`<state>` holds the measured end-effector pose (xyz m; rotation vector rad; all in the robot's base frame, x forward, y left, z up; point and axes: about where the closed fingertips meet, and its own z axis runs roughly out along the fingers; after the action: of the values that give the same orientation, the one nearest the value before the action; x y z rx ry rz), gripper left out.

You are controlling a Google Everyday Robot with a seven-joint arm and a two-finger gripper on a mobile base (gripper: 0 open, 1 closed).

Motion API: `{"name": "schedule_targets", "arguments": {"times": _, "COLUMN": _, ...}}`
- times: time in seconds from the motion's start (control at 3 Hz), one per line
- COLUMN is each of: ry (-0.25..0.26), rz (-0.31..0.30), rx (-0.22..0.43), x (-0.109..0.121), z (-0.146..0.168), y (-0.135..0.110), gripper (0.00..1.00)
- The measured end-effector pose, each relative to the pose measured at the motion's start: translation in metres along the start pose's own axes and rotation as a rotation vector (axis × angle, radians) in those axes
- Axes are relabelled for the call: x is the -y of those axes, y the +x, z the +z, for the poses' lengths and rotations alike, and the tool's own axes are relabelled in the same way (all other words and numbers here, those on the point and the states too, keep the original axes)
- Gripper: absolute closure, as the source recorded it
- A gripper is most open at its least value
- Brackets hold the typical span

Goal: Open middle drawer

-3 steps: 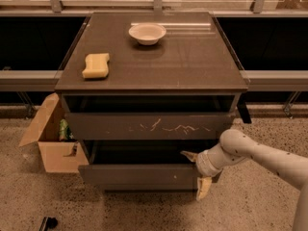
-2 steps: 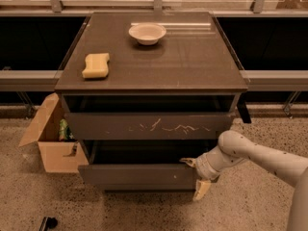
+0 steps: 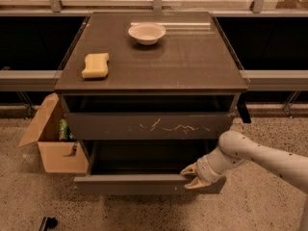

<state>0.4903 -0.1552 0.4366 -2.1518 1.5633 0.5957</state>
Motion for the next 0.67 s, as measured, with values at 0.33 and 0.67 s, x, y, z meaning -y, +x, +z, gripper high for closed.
{"name": "schedule_targets", "arguments": {"times": 0.33, "ry": 0.0, "rz": 0.0, "rx": 0.0, "x": 0.001, "z": 0.0001, "y": 0.0004, "gripper": 0.96}}
{"name": "schedule_targets", "arguments": {"times": 0.67, "ry": 0.0, "rz": 0.0, "rx": 0.001, "x": -0.0018, "z": 0.0006, "y": -0.0009, "gripper": 1.0}}
